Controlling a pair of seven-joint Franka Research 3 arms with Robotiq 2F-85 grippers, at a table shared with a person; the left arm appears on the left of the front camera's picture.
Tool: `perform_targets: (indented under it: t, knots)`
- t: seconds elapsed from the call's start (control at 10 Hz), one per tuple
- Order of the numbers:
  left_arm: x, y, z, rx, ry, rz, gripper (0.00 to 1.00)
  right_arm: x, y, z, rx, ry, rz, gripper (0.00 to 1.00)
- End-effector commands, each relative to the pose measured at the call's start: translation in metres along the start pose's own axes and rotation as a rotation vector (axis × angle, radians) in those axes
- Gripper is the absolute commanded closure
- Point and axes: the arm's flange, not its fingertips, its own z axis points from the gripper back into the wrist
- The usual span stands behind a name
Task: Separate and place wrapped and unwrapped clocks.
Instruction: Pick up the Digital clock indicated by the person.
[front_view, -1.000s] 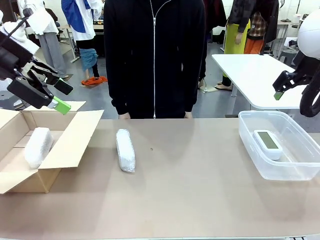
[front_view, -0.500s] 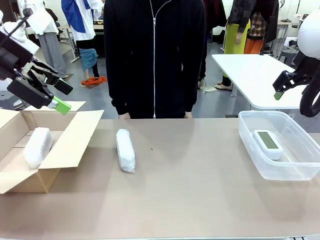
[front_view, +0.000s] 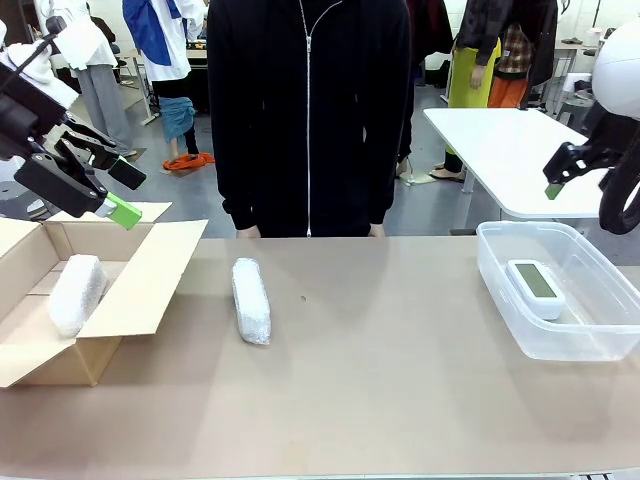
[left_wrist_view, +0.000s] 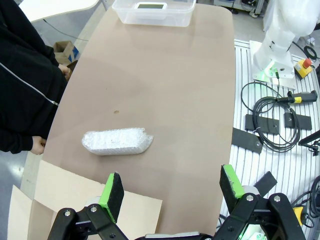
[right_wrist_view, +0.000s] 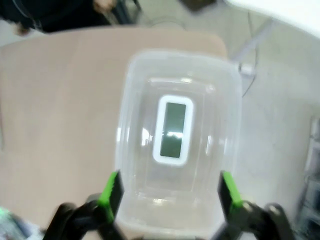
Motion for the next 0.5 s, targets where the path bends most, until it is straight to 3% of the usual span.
perform_targets:
  t: [0.0, 0.2, 0.4]
  knots:
    - [0.0, 0.0, 0.0, -0.009, -0.009, -0.001, 0.0, -0.01, 0.059, -0.005, 0.193, -0.179, 0.334, 0.05]
    - [0.0, 0.0, 0.0, -0.009, -0.009, -0.001, 0.0, -0.032, 0.104, 0.011, 0.378, -0.346, 0.584, 0.05]
    - [0.0, 0.0, 0.0, -0.009, -0.009, -0.001, 0.0, -0.057, 0.125, 0.02, 0.513, -0.405, 0.758, 0.05]
